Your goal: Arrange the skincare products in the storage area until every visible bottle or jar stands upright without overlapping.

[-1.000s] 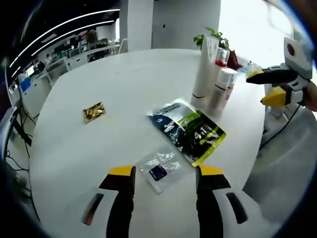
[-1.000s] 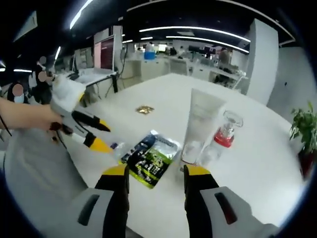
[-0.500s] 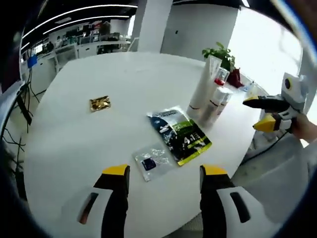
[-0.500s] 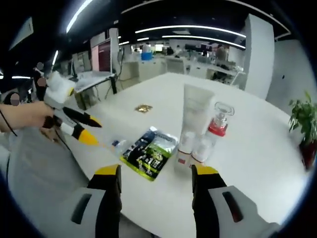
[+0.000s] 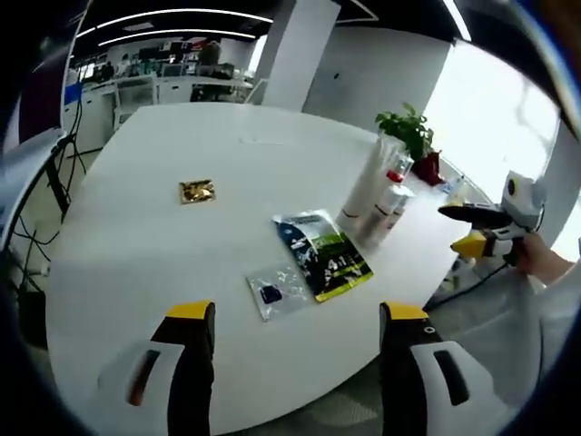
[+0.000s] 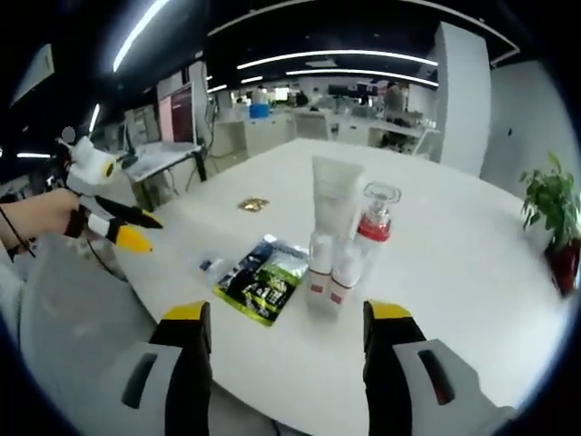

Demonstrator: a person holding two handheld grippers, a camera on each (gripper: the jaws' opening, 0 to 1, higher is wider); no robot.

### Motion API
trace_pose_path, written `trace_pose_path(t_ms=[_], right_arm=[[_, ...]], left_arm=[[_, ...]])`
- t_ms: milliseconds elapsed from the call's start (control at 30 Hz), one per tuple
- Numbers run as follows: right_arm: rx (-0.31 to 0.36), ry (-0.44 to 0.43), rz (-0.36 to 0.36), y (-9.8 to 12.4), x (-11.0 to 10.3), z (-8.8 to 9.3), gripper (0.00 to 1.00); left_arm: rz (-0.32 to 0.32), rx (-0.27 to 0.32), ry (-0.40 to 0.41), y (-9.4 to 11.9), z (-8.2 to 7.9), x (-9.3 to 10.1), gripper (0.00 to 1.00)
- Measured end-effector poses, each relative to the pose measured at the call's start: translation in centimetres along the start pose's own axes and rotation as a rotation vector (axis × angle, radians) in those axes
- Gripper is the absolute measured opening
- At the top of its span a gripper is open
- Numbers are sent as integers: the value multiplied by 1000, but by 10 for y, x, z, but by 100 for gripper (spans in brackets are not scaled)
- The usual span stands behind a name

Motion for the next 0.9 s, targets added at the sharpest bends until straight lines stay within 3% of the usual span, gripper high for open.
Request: trace_pose_path(t_ms=[200,433,900], right_arm=[[6,-25,1,6,2,2,73],[2,-48,8,6,1,4,83],[-6,-77,8,6,1,4,86]], left_arm=[[0,8,22,11,3,-1,79],[-13,30,40,28,6,2,85],[-31,51,59,33,12,-6,96]])
Point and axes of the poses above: the point that each gripper's makers call its tool centre point, and the gripper's own axes: y roughly backward along the fingers, x roughly to its right, z roughly out of its underside, the point moved 10 cm from there along y, roughly backward along the fingers
